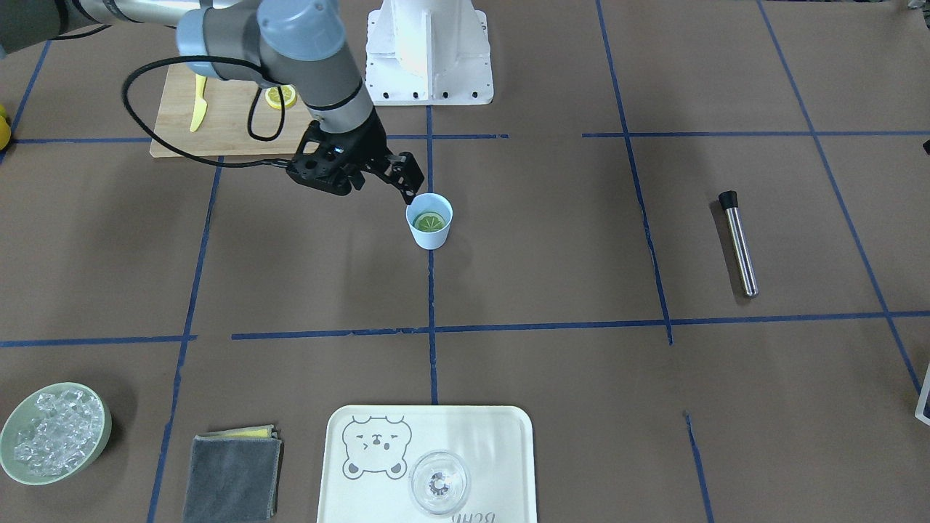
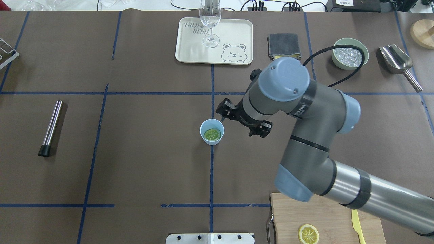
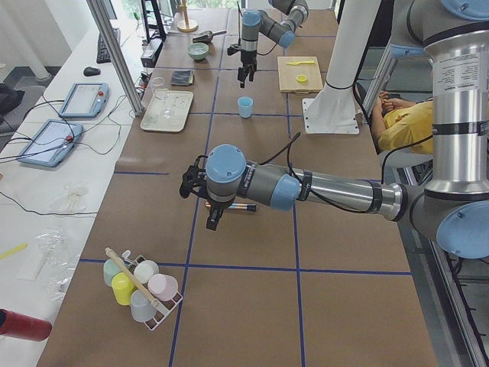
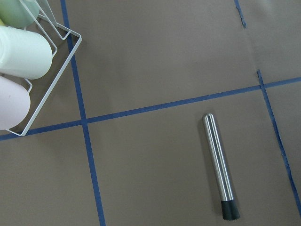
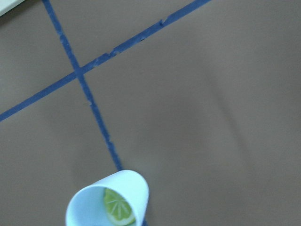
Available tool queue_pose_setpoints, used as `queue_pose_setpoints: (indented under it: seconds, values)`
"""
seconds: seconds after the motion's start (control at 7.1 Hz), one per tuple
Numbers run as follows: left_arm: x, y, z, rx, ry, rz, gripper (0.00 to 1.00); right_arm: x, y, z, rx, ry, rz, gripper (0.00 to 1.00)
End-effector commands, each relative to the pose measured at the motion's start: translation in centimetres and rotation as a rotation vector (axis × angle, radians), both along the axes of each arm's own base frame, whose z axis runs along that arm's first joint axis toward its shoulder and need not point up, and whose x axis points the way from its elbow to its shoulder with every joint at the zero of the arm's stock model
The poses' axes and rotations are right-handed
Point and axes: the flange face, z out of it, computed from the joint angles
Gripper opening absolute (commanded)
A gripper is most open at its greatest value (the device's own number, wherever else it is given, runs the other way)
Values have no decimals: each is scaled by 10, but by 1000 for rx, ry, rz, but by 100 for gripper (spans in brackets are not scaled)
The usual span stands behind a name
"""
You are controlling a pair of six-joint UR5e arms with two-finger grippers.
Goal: Squeeze lemon into cup
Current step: 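Raise the right arm away while the left gripper grasps the steel muddler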
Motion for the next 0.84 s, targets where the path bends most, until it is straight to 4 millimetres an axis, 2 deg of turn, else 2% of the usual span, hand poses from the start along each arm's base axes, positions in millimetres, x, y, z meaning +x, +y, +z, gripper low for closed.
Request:
queue_pose_setpoints:
  seconds: [0.0, 0.14, 0.28, 0.42, 0.56, 0.7]
  values:
    - [89, -14, 0, -17, -33, -38, 100, 99, -13, 88, 90, 64, -103, 100]
    - [134, -20, -4, -73, -22, -51, 100, 144, -20, 144, 173, 135, -179, 100]
    - [179, -42, -3, -66, -80, -49, 100, 177, -29, 166, 201, 153, -205, 100]
    - [204, -56, 16, -93, -107, -25, 100, 191, -25, 187, 194, 164, -233, 100]
    - [219, -73, 32, -124, -125, -15, 100, 197, -21, 198, 197, 176, -249, 100]
    - [245, -73, 38, -151, -147, 23, 100, 199, -19, 201, 194, 179, -249, 100]
